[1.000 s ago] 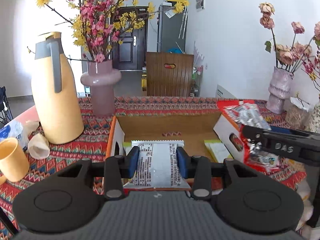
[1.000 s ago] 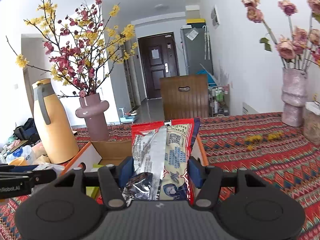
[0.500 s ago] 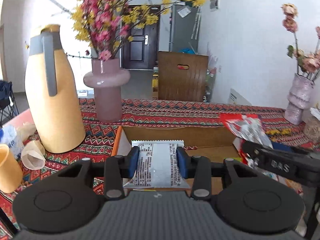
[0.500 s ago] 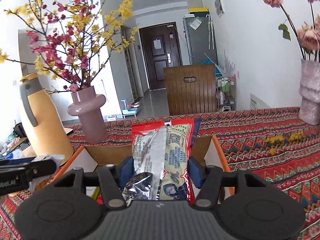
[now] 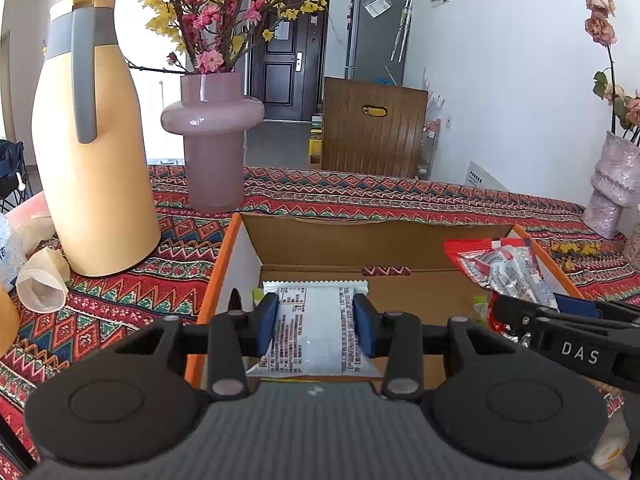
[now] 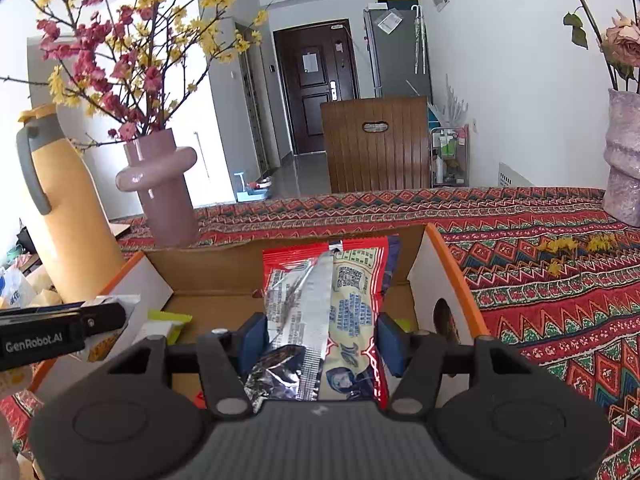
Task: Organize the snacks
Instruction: 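Carry both packets into the cardboard box and open both grippers, then grasp the long orange-red snack packet with the right gripper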
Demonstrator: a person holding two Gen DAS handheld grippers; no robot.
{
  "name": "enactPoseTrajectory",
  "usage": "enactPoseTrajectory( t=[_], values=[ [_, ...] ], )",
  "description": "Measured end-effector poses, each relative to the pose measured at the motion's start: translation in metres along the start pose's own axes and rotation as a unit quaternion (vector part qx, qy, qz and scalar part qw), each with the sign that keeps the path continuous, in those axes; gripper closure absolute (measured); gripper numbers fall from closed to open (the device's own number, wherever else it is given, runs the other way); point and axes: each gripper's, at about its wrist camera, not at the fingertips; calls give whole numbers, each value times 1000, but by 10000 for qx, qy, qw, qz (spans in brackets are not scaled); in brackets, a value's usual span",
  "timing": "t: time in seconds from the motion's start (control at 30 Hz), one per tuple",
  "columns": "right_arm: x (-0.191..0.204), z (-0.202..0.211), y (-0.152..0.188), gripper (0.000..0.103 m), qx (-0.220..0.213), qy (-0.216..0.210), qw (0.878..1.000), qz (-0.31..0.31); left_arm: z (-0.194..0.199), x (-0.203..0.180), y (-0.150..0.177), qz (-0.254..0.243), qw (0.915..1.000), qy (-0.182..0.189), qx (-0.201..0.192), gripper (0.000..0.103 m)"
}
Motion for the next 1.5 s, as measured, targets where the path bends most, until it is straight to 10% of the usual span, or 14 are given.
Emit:
enactPoseTrajectory(
  t=[0.4, 1.0, 1.5],
  values=[
    [-11, 24, 5, 0, -422, -17, 9985, -340, 17, 5, 7, 233, 9985, -125, -480, 0],
    [-13, 69, 10, 0, -1125, 89, 9928, -409, 66, 5, 9, 302, 9959, -284, -804, 0],
    [18, 124, 76, 0, -765, 102, 9968, 201, 107, 20, 60, -11, 9979, -271, -594, 0]
  ],
)
Point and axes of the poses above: each gripper's, at about its wrist camera, not at the fingertips, and z roughly against the way its jaws point, x to its left, y to its underside, and after that the axes turned 14 degrees about x, right-handed
